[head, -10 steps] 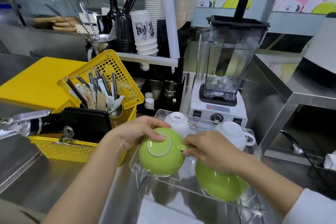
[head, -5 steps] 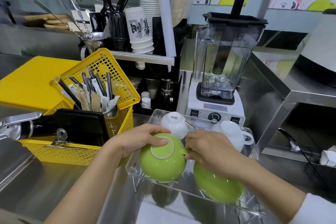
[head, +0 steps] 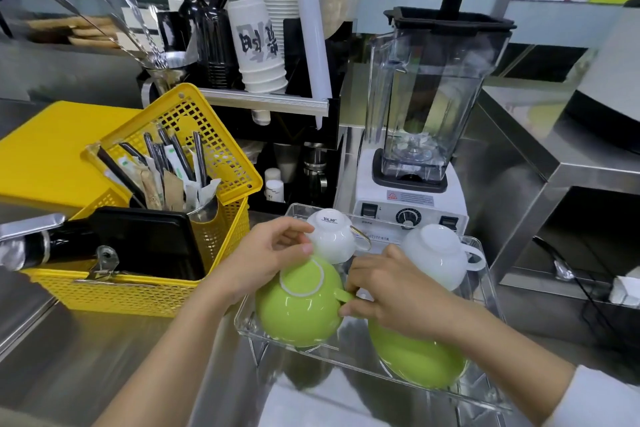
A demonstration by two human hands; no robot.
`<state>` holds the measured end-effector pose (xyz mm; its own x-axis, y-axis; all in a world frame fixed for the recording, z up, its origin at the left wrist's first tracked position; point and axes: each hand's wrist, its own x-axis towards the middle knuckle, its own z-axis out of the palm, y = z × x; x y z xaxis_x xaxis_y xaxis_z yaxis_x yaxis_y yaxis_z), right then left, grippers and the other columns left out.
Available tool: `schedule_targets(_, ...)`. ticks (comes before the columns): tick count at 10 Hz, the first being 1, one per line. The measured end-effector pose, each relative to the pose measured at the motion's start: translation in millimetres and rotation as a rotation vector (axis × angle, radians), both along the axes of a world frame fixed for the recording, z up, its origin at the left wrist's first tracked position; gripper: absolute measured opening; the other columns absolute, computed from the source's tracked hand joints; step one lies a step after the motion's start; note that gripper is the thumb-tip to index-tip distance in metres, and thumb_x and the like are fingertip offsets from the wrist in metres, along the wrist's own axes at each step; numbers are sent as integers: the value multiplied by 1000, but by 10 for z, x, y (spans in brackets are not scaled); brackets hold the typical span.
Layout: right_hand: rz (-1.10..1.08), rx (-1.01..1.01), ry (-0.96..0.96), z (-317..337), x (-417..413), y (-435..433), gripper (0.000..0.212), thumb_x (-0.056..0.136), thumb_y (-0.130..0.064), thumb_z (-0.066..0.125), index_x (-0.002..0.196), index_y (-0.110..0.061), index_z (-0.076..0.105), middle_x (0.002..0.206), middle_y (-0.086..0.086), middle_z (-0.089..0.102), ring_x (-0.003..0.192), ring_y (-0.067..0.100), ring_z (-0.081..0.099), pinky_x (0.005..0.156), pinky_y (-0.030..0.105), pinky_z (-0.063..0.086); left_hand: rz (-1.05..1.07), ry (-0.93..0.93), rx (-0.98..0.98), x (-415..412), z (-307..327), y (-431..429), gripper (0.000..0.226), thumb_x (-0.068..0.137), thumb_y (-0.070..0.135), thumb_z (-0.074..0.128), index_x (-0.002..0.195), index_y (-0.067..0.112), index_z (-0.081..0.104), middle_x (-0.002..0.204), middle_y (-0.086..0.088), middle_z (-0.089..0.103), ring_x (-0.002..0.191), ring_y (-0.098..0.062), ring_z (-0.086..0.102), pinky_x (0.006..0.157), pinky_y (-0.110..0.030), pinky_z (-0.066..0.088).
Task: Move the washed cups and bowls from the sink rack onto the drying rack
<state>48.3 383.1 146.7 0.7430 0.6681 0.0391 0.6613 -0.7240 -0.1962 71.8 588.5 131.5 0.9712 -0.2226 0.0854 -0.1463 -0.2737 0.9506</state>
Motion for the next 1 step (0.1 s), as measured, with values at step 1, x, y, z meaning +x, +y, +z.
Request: schedule_targets(1, -55, 174, 23, 17, 12, -56, 52, 76, -66, 39, 93, -22, 60, 82, -17, 51, 84, 6, 46, 78, 28, 23, 96, -114, -65, -9, 23, 6, 18, 82, 11, 65, 101, 11, 64, 94, -4, 65, 82, -4, 60, 74, -12, 49)
